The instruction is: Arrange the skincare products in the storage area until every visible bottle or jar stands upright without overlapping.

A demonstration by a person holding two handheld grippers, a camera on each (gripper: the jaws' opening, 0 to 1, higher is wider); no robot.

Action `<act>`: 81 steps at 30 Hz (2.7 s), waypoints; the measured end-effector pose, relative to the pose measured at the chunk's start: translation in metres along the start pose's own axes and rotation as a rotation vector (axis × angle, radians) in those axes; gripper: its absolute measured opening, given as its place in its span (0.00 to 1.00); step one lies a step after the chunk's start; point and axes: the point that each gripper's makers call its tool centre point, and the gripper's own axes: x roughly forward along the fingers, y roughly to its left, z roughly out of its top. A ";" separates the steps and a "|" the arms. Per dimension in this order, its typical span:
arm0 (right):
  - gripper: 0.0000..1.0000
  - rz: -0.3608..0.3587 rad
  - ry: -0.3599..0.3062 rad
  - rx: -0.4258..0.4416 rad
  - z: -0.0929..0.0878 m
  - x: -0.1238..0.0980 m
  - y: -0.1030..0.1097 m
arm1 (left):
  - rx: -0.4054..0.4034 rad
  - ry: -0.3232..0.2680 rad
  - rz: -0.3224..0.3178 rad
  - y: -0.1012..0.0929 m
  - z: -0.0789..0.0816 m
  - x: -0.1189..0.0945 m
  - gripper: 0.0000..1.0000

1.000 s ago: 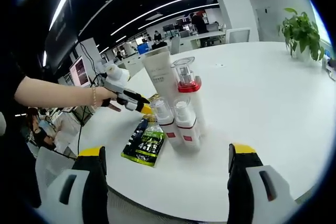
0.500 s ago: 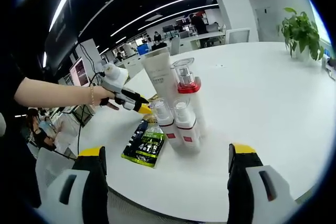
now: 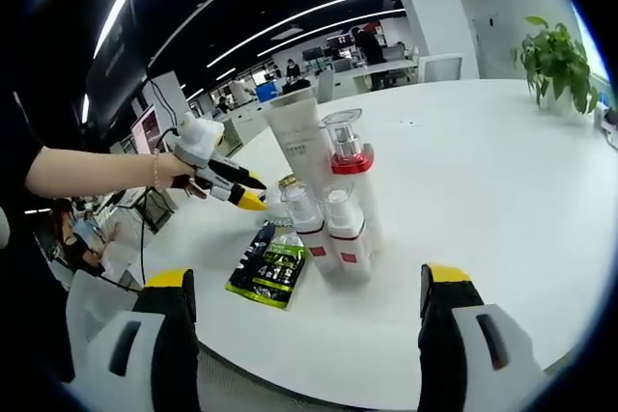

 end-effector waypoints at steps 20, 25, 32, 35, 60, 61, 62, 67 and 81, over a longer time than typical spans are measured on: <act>0.96 0.042 -0.011 -0.021 0.002 0.000 0.008 | 0.167 0.094 -0.101 -0.049 -0.033 -0.041 0.37; 0.96 0.053 -0.012 -0.026 0.002 0.001 0.010 | 0.171 0.107 -0.129 -0.065 -0.044 -0.042 0.37; 0.96 0.070 -0.005 -0.031 0.000 0.001 0.013 | 0.204 0.149 -0.169 -0.090 -0.063 -0.043 0.37; 0.96 0.075 -0.003 -0.032 0.000 0.001 0.014 | 0.204 0.162 -0.173 -0.094 -0.070 -0.043 0.36; 0.96 0.082 0.007 -0.035 -0.003 0.002 0.014 | 0.244 0.198 -0.246 -0.114 -0.096 -0.035 0.35; 0.96 0.080 0.008 -0.033 -0.003 0.002 0.014 | 0.241 0.196 -0.248 -0.114 -0.096 -0.035 0.35; 0.96 0.079 0.008 -0.032 -0.003 0.002 0.013 | 0.236 0.193 -0.249 -0.114 -0.095 -0.034 0.35; 0.96 0.078 0.010 -0.031 -0.003 0.002 0.014 | 0.227 0.191 -0.253 -0.114 -0.096 -0.035 0.35; 0.96 0.078 0.014 -0.029 -0.004 0.003 0.013 | 0.205 0.181 -0.245 -0.114 -0.093 -0.033 0.39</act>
